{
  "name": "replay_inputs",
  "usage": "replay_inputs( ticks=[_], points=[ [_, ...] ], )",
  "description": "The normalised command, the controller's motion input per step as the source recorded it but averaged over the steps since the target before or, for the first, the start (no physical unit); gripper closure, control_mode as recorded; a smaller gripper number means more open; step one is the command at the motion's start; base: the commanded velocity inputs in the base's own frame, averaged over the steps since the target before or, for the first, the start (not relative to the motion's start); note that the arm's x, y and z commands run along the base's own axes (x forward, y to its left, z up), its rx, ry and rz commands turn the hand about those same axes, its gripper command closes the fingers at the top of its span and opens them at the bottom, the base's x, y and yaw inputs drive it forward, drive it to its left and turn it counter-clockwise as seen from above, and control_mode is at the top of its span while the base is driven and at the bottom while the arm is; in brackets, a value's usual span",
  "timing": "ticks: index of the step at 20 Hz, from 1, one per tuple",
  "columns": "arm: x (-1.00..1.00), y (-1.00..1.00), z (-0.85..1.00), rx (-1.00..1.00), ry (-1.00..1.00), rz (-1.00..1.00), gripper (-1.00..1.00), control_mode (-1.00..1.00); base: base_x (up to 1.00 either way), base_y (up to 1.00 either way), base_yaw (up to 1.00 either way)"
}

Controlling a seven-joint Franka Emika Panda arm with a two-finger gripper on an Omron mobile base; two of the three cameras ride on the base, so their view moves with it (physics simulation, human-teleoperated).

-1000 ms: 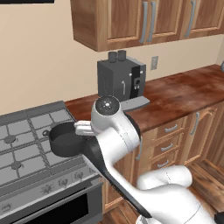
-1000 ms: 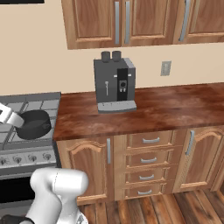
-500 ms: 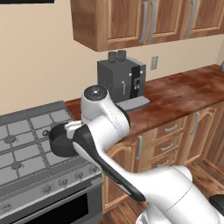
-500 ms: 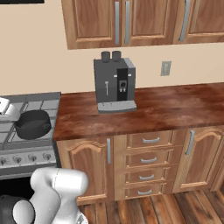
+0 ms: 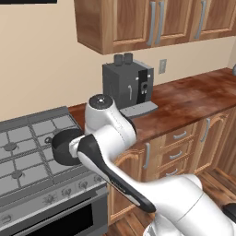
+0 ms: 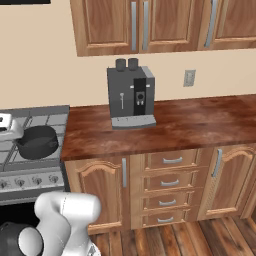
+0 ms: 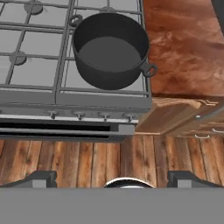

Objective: Move the pot and pan from the stove into the sink.

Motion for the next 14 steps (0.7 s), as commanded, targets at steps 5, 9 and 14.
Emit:
replay_inputs(
  ticks=[5, 9, 14],
  points=[
    [0.14, 0.00, -0.26, 0.00, -0.03, 0.22, -1.00, -1.00, 0.00, 0.00, 0.00],
    [0.49, 0.09, -0.28, -0.04, -0.02, 0.17, -1.00, -1.00, 0.00, 0.00, 0.00],
    [0.66, 0.33, -0.22, -0.10, 0.00, 0.09, -1.00, -1.00, 0.00, 0.00, 0.00]
  ],
)
